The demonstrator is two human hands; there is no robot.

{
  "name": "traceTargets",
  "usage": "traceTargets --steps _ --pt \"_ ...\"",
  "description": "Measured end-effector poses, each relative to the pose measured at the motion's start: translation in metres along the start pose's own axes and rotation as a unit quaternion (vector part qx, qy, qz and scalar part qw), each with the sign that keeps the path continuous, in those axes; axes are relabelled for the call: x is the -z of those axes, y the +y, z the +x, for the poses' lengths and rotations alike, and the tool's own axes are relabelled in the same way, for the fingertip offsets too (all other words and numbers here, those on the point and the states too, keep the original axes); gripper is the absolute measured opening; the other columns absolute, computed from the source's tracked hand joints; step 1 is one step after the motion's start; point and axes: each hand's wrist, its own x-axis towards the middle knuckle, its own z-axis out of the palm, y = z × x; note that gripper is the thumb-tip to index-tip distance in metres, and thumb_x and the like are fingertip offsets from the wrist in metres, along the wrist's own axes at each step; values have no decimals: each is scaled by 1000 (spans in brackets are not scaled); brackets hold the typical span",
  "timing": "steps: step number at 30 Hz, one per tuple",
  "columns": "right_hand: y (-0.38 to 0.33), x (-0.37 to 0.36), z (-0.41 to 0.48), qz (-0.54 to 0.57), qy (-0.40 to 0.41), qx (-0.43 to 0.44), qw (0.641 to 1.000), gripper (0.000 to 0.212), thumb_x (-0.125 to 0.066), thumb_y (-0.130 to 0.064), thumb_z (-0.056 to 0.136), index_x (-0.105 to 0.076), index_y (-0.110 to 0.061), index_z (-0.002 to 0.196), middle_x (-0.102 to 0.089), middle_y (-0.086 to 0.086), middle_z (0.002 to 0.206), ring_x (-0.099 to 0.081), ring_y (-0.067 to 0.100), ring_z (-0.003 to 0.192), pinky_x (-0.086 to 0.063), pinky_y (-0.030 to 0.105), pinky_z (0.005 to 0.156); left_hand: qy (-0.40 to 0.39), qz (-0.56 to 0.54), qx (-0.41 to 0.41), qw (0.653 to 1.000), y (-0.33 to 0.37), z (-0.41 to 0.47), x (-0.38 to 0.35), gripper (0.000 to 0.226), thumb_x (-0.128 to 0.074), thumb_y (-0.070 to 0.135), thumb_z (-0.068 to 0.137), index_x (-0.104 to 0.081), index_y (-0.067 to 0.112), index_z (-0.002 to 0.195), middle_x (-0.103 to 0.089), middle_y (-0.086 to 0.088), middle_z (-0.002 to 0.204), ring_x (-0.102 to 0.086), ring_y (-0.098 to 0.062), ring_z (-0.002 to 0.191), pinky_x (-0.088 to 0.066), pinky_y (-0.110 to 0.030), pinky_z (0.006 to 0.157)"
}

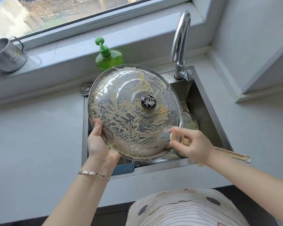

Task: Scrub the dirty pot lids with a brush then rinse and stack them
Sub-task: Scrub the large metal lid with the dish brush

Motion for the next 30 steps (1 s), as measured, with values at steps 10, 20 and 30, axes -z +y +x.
traceTargets --steps 10,20,30 --pt "-13 12 31 -15 24 -32 999 13 -66 -38 81 -67 -30 91 -56 -22 60 -48 3 52 -43 25 57 3 2 -2 1000 0 -1 -4 36 -48 42 95 -63 15 115 -71 -8 109 -64 -30 104 -46 -57 93" --pt "0 31 51 43 46 -95 994 8 -63 -34 84 -66 -28 81 -59 -17 64 -54 13 68 -47 34 70 0 26 19 999 -3 -1 8 36 -49 42 94 -63 15 113 -71 -8 107 -65 -31 100 -50 -54 82" --pt "13 34 68 96 96 -160 978 18 -63 -38 81 -71 -24 89 -62 -1 78 -54 19 78 -44 32 71 0 56 32 998 -5 0 10 40 -48 44 94 -64 14 114 -70 -11 109 -64 -33 101 -50 -53 83"
